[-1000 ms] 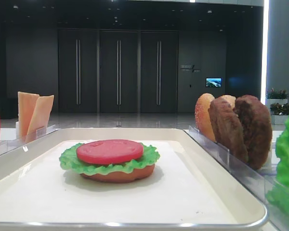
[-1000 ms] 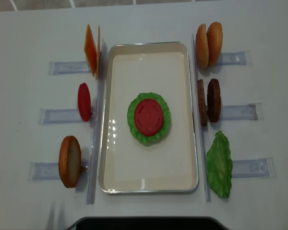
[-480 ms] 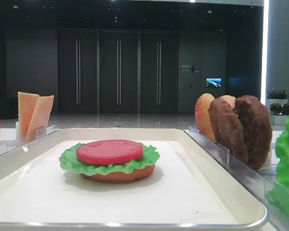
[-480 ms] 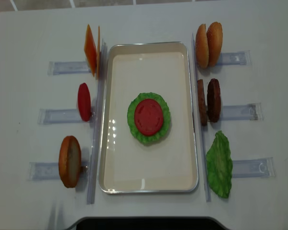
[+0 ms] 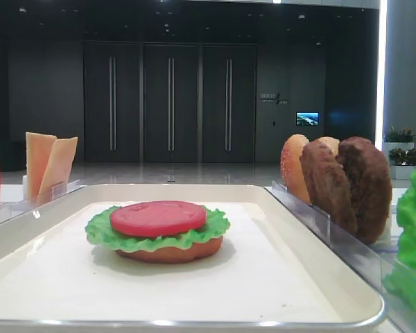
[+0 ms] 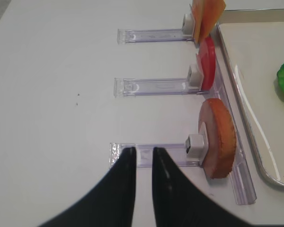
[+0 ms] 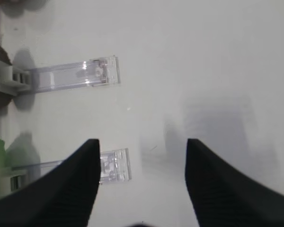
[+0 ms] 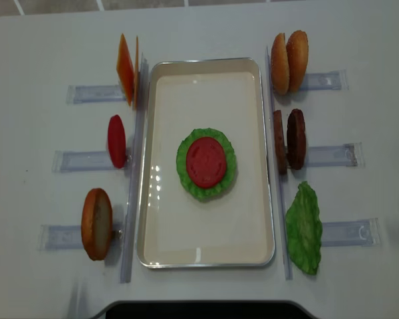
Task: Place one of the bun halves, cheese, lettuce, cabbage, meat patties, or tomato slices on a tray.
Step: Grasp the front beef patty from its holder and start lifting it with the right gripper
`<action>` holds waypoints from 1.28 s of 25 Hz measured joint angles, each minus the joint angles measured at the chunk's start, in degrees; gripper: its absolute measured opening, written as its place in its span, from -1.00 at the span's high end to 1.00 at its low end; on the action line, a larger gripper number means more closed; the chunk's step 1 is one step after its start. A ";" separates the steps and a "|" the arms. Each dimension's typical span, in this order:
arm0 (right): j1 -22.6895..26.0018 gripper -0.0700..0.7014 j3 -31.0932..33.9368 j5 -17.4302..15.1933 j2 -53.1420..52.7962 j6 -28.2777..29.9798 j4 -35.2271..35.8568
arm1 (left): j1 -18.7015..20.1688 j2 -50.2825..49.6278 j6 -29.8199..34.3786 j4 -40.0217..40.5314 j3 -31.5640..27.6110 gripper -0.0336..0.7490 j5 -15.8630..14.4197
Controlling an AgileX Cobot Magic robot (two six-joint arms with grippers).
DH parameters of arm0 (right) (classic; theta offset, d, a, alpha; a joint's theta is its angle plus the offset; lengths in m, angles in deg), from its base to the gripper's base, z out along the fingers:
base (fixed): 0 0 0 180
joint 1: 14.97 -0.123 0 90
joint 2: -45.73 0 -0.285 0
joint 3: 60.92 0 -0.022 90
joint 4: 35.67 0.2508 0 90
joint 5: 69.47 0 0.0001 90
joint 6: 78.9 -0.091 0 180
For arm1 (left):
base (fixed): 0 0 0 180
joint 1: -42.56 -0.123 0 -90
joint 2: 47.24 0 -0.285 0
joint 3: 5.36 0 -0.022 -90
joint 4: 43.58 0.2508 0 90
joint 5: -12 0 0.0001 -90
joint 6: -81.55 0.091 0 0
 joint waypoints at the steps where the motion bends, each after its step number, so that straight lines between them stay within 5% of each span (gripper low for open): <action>1: 0.00 -0.18 -2.25 0.13 4.62 0.00 -0.25 | 0.00 0.00 0.00 0.00 0.00 0.68 0.00; 11: -3.50 -0.16 -19.37 -1.03 31.11 -3.01 -4.41 | 0.00 0.00 0.00 -0.05 0.00 0.82 0.00; 14: -9.86 -0.15 -21.69 -2.28 33.01 -9.14 -7.48 | 0.00 0.00 0.00 -0.05 0.00 0.83 0.00; 22: -36.30 -0.14 -29.30 -5.95 36.33 -29.85 -17.04 | 0.00 0.00 0.00 -0.05 0.00 0.88 0.00; 26: -43.48 -0.14 -34.62 -6.41 41.39 -34.95 -18.08 | 0.00 0.00 0.00 -0.05 0.00 0.91 0.00; 32: -46.45 -0.14 -38.84 -6.61 50.20 -37.53 -18.15 | 0.00 0.00 0.00 -0.05 0.00 0.91 0.00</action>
